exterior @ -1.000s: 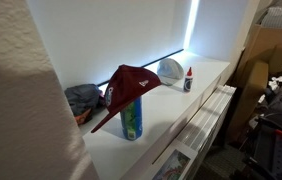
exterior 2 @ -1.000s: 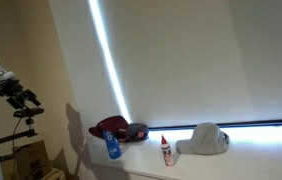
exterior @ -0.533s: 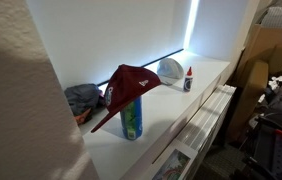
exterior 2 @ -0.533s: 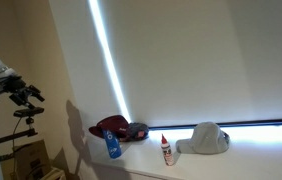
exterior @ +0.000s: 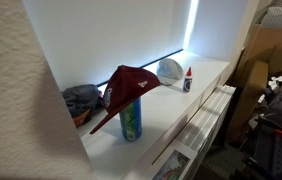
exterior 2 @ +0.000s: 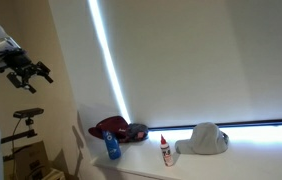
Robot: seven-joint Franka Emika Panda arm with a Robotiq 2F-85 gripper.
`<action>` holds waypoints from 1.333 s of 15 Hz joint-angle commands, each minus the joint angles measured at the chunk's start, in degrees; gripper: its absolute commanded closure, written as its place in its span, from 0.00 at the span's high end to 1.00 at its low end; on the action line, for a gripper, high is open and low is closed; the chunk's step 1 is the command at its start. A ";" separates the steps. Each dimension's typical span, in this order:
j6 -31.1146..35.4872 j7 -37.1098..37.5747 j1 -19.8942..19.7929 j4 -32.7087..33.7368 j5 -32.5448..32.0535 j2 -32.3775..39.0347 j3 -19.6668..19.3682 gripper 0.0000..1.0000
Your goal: Move the bottle to the right, remove the colorful cap and the thing under it from the window sill then put the white cap where they were
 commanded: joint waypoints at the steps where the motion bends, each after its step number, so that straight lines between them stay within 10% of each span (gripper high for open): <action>1: -0.16 -0.48 -0.29 0.22 0.41 -0.42 0.09 1.00; 13: 7.08 8.05 -16.97 18.84 -0.18 24.67 -8.88 1.00; 20: 15.47 11.68 -16.56 10.16 1.47 39.26 -19.16 1.00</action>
